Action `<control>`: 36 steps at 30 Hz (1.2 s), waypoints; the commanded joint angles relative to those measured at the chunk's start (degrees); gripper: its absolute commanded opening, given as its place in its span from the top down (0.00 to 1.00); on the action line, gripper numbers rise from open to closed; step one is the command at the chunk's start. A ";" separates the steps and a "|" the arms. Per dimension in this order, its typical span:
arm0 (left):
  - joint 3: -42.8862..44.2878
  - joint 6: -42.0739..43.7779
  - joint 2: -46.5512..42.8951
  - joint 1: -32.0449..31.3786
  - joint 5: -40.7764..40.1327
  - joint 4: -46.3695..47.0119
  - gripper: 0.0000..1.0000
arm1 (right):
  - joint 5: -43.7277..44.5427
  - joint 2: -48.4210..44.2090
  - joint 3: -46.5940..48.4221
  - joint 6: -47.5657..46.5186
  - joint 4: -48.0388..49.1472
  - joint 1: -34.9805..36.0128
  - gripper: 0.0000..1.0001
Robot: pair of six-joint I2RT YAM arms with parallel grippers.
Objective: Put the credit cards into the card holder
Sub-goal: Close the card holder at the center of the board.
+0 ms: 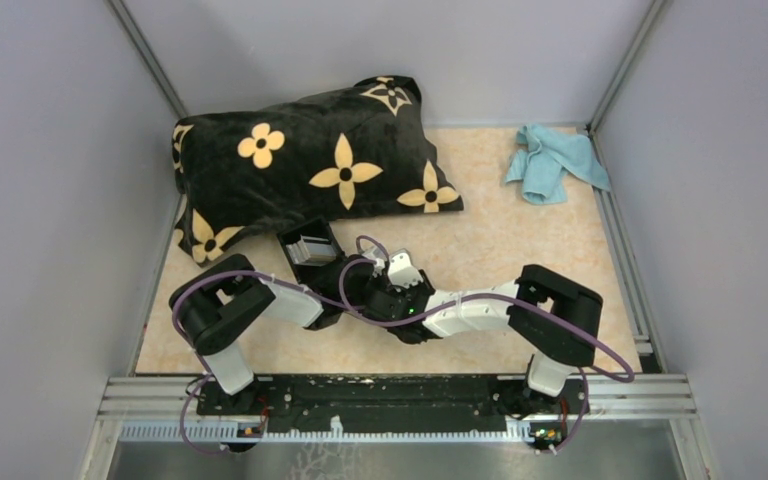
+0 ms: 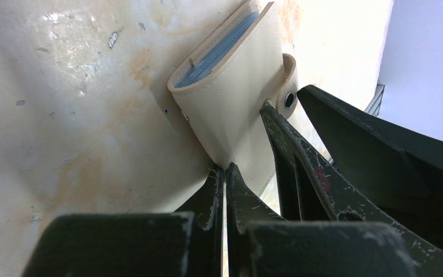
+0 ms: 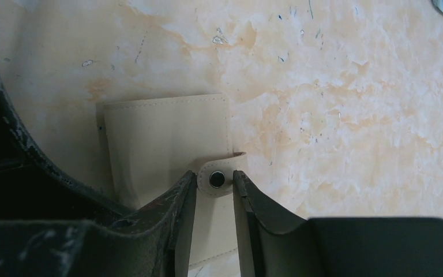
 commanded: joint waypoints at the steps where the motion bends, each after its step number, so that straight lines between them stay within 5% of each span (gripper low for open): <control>1: -1.00 0.98 0.85 0.22 0.09 1.17 1.00 | 0.90 1.01 2.02 -1.72 0.89 -0.74 0.71; 36: -2.97 -1.04 1.96 0.33 0.54 5.24 1.00 | -1.06 -5.12 0.78 -1.83 0.93 0.11 0.98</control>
